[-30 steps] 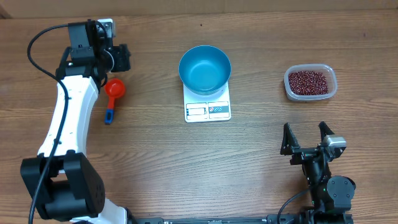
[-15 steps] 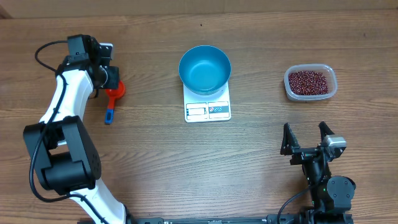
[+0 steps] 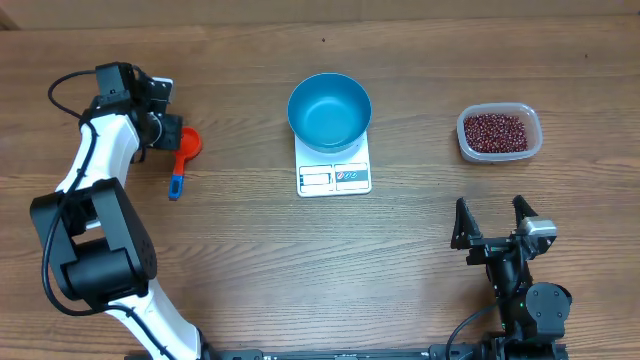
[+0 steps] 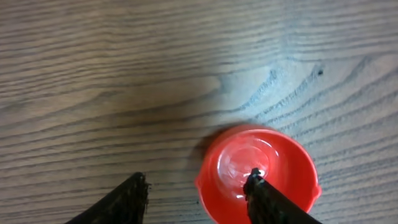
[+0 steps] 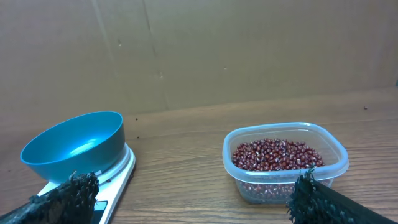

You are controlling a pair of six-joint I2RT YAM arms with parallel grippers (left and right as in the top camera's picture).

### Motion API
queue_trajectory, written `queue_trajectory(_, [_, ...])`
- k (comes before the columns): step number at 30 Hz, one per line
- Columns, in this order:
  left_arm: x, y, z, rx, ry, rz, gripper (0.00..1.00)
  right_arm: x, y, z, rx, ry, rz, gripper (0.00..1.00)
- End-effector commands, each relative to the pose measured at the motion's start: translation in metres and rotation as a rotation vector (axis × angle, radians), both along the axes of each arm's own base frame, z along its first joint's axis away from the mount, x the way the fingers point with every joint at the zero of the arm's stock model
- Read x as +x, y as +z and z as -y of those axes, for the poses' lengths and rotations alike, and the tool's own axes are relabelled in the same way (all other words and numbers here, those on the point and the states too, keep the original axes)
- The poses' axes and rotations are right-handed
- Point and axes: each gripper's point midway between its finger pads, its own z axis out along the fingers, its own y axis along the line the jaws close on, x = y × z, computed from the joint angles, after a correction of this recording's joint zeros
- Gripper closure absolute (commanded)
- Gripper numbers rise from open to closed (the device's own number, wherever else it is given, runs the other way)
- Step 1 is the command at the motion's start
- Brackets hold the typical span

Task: Scoop item into bowl and weigh 150g on scale
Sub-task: 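Lift the red scoop with the left gripper toward the teal bowl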

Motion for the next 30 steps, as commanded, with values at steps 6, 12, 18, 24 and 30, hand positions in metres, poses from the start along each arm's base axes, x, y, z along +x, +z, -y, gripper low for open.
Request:
queue_trajectory(6, [-0.002,-0.028,0.012,-0.063,-0.016,-0.053,0.52,0.000,-0.003,-0.001,-0.001,0.000,0.000,0.00])
queue_trajectory(12, [-0.006,-0.045,0.013,-0.086,0.020,-0.088,0.72,0.000,-0.003,-0.001,-0.001,0.000,0.000,0.00])
queue_trajectory(18, [0.000,-0.033,0.011,-0.136,0.152,-0.076,0.96,0.000,-0.003,-0.001,-0.001,0.000,0.000,0.00])
queue_trajectory(24, [0.035,0.065,0.009,-0.315,0.476,0.042,0.96,0.000,-0.003,-0.001,-0.001,0.000,0.000,0.00])
queue_trajectory(30, [0.049,0.137,0.055,-0.795,0.827,-0.002,0.96,0.000,-0.003,-0.001,-0.001,0.000,0.000,0.00])
